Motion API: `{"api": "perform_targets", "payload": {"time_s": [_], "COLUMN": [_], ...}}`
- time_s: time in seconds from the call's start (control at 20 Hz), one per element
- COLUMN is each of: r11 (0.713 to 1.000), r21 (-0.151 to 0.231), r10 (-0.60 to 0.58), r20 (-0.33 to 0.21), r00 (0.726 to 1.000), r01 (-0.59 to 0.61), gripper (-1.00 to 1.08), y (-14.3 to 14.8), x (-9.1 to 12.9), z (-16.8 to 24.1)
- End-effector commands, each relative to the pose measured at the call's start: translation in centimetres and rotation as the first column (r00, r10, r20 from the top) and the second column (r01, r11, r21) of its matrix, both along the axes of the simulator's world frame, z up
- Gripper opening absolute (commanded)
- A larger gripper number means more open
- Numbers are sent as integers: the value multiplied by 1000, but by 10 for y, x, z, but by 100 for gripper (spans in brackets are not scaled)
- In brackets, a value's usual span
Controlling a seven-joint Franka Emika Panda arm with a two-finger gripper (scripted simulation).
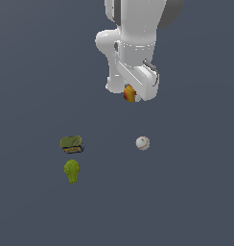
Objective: Pick up a designated object from a clutter of objects.
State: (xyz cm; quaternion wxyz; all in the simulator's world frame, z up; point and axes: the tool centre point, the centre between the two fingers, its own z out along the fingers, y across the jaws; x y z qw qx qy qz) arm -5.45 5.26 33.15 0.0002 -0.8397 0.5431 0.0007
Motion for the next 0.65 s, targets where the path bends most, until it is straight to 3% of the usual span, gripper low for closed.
{"api": "perform_targets", "payload": {"time_s": [0.0, 0.6], "r11": [1000, 1000], "r21": [0, -1], "r10": [1, 2], "r20": [0, 1], "r00": [1000, 1000], "r01": [-1, -2], "gripper": [-100, -100], "y": [-10, -31], "x": [-5, -14], "z": [17, 54]}}
